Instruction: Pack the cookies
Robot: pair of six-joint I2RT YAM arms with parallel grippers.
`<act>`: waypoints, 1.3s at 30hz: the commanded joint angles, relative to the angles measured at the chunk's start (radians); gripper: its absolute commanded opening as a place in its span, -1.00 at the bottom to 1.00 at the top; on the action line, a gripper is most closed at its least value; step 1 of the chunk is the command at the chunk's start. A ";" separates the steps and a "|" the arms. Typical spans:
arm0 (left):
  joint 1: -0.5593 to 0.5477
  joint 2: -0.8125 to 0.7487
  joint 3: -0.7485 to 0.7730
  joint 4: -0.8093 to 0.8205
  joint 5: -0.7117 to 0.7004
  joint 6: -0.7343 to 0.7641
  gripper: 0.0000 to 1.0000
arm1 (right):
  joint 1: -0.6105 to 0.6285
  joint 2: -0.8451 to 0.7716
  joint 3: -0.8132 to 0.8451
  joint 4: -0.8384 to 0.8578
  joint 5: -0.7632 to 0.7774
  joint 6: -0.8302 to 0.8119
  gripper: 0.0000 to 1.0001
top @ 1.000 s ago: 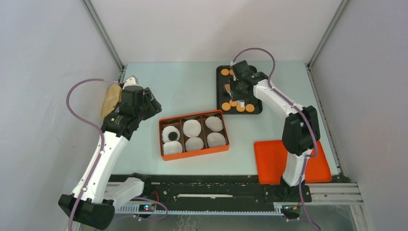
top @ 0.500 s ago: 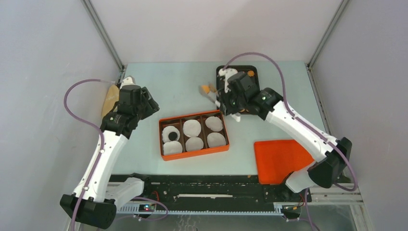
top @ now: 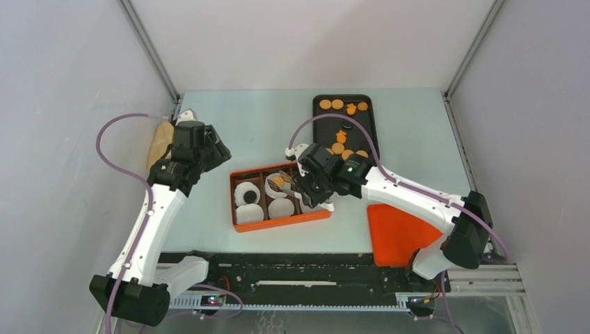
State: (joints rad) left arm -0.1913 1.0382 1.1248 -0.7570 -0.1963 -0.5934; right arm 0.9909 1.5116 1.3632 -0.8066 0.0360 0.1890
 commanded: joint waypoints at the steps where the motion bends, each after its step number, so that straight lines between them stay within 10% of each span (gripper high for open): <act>1: 0.009 -0.018 -0.013 0.032 0.012 0.014 0.21 | 0.007 0.027 0.015 0.073 0.015 0.012 -0.64; 12: 0.017 -0.013 -0.019 0.032 0.019 0.024 0.22 | 0.002 0.093 0.050 0.073 0.079 0.009 -0.10; 39: 0.021 -0.011 -0.006 0.057 0.070 0.024 0.26 | -0.175 -0.115 0.151 0.031 0.280 0.010 -0.11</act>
State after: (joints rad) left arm -0.1787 1.0229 1.1248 -0.7414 -0.1528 -0.5907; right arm 0.9092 1.4872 1.4479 -0.8005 0.2131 0.1883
